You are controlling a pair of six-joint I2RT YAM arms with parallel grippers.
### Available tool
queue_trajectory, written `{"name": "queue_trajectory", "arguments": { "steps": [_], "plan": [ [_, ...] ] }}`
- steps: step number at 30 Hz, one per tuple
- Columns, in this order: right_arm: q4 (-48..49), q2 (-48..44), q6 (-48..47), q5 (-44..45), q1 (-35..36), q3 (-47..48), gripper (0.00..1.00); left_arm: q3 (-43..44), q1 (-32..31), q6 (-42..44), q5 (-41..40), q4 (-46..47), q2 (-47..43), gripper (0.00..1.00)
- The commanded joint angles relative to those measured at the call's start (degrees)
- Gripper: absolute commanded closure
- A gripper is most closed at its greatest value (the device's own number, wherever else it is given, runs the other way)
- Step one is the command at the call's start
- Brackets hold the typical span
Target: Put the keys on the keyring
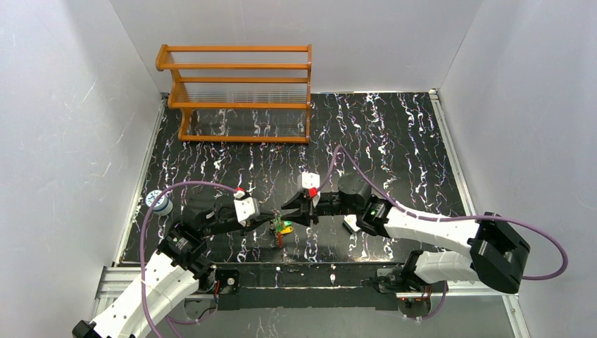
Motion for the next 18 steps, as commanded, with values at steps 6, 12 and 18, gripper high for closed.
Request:
{"name": "queue_trajectory", "arguments": {
  "steps": [6,12,18],
  "plan": [
    [6.77,4.19,1.84,-3.18,-0.09,1.9,0.66,0.07,-0.23,0.05,1.91,2.25,-0.46,1.0],
    [7.55,5.85,1.74,-2.05,-0.09,1.62,0.73,0.07,-0.23,0.07,2.15,2.34,-0.41,1.0],
    [8.65,6.69,2.3,-2.18,-0.1,1.58,0.87,0.07,-0.23,0.01,2.24,2.32,-0.22,1.0]
  ]
}}
